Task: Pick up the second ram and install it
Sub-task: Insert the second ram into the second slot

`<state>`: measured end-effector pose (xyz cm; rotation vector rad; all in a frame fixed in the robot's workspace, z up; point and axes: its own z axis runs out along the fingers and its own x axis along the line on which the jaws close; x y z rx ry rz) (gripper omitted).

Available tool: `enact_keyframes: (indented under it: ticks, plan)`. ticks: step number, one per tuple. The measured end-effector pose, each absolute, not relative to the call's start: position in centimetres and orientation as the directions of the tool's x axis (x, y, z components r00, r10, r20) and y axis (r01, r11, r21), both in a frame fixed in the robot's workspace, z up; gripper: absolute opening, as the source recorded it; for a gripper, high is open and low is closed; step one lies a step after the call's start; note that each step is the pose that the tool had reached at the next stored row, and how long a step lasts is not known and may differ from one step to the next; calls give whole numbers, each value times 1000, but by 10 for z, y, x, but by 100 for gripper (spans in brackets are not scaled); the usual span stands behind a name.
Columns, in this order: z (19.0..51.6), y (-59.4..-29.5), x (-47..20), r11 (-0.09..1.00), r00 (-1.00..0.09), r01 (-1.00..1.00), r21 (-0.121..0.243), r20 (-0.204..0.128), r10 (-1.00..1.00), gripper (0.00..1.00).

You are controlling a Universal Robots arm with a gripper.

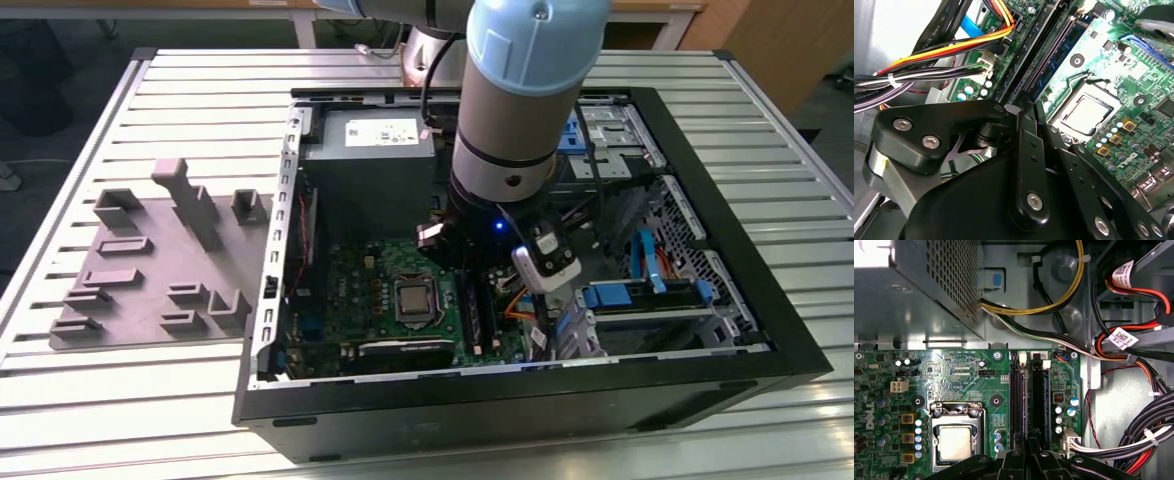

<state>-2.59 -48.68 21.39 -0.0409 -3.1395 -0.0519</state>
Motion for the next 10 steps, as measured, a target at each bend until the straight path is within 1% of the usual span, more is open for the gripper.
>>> enact_keyframes:
  ticks: [10]
  plan:
    - [216,-487,-26,999,-1000,26,36,1,26,14]
